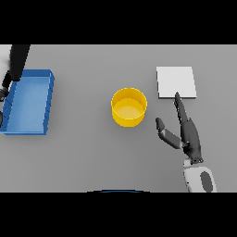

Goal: Pick up the red beaker and tilt it to pour out 1 green nut into yellow bowl. Pick up the yellow bowl and place it on the metallic measuring scale.

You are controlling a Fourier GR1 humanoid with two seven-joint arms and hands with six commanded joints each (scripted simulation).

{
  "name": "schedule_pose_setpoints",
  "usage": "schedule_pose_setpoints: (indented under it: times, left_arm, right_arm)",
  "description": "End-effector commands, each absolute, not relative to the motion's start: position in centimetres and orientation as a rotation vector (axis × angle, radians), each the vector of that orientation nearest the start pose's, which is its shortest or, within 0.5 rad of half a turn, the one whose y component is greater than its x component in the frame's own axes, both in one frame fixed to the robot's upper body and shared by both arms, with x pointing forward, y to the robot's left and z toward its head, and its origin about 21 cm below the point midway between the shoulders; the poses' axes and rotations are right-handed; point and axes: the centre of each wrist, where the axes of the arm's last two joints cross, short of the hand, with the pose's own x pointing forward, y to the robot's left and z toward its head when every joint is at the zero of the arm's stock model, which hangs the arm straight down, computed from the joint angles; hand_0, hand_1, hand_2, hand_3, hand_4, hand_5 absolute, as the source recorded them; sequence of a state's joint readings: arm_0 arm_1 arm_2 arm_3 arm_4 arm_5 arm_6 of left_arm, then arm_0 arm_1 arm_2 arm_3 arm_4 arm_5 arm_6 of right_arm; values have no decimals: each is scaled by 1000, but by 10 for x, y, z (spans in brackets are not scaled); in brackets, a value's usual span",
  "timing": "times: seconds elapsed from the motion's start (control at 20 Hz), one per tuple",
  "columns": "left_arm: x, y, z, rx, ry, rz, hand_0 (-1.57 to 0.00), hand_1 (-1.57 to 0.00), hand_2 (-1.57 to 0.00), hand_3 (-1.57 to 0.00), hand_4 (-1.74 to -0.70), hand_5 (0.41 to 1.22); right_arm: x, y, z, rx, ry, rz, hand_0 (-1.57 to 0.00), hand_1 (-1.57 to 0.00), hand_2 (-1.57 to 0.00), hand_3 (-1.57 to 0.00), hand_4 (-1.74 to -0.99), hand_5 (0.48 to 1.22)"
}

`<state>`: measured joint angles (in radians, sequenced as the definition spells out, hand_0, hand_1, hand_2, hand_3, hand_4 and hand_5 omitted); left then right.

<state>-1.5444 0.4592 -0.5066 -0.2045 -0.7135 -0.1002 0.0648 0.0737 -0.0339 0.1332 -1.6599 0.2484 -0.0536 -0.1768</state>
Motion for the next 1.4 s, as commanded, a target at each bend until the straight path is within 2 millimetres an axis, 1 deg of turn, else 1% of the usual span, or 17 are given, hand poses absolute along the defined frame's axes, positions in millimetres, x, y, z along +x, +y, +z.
schedule_pose_setpoints:
  times: [0.0, 0.1, 0.15, 0.2, 0.25, 0.35, 0.4, 0.45, 0.6, 0.7, 0.8, 0.9, 0.95, 1.1, 1.2, 1.3, 1.35]
  left_arm:
    - [493, 223, 281, 1227, -1230, -1207, -1571, -1571, -1571, -1435, -1740, 1221]
    - [490, 260, 263, 1215, -1189, -1022, -1571, -1571, -1571, -1412, -1740, 1221]
    - [488, 273, 260, 1189, -1203, -938, -1571, -1571, -1571, -1425, -1740, 1221]
    - [485, 287, 248, 1154, -1185, -835, -1571, -1571, -1571, -1426, -1740, 1221]
    - [483, 295, 239, 1128, -1182, -753, -1571, -1571, -1571, -1441, -1741, 1221]
    - [475, 316, 207, 1062, -1176, -624, -1571, -1571, -1571, -1459, -1741, 1221]
    - [471, 323, 199, 1034, -1160, -557, -1571, -1571, -1571, -1467, -1741, 1221]
    - [467, 325, 186, 1010, -1151, -517, -1571, -1571, -1571, -1470, -1741, 1221]
    - [454, 329, 168, 956, -1173, -414, -1571, -1571, -1571, -1479, -1741, 1221]
    - [439, 333, 148, 942, -1137, -346, -1571, -1571, -1571, -1464, -1741, 1221]
    - [422, 329, 132, 914, -1142, -309, -1571, -1571, -1571, -1442, -1741, 1221]
    - [410, 326, 124, 899, -1156, -279, -1571, -1571, -1571, -1445, -1741, 1221]
    - [404, 327, 121, 891, -1149, -257, -1571, -1571, -1571, -1455, -1741, 1221]
    - [388, 315, 101, 852, -1152, -221, -1571, -1571, -1571, -1512, -1741, 1221]
    - [381, 316, 99, 843, -1139, -191, -1571, -1571, -1571, -1533, -1741, 1173]
    - [374, 313, 91, 816, -1123, -174, -1571, -1571, -1571, -1547, -1741, 1123]
    - [370, 313, 88, 816, -1115, -177, -1571, -1571, -1571, -1552, -1741, 1088]
  right_arm:
    - [229, -209, 4, -152, -1764, 274, 1, 1, 1, 1, -1012, 659]
    - [231, -209, 2, -175, -1755, 290, 1, 1, 1, 1, -1034, 655]
    - [233, -208, 2, -184, -1748, 293, 1, 1, 1, 1, -1044, 654]
    - [233, -207, 2, -184, -1760, 302, 1, 1, 1, 1, -1050, 653]
    - [231, -208, 3, -183, -1756, 302, 1, 1, 1, 1, -1057, 652]
    - [231, -211, 6, -200, -1762, 313, 1, 1, 1, 1, -1048, 652]
    - [228, -211, 3, -206, -1763, 317, 1, 1, 1, 1, -1047, 651]
    - [229, -209, 3, -215, -1752, 328, 1, 1, 1, 1, -1048, 651]
    - [232, -211, 7, -234, -1753, 347, 1, 1, 1, 1, -1046, 649]
    - [230, -214, 7, -231, -1758, 346, 1, 1, 1, 1, -1035, 650]
    - [228, -214, 5, -243, -1746, 354, 1, 1, 1, 1, -1020, 645]
    - [227, -215, 4, -227, -1752, 351, 1, 1, 1, 1, -1020, 646]
    - [230, -215, 4, -224, -1745, 345, 1, 1, 1, 1, -1015, 646]
    - [228, -214, 0, -200, -1753, 344, 1, 1, 1, 1, -1004, 648]
    - [227, -213, 0, -201, -1750, 336, 1, 1, 1, 1, -1006, 647]
    - [228, -217, 1, -203, -1767, 342, 1, 1, 1, 1, -1010, 650]
    - [228, -215, 0, -208, -1766, 341, 1, 1, 1, 1, -1012, 648]
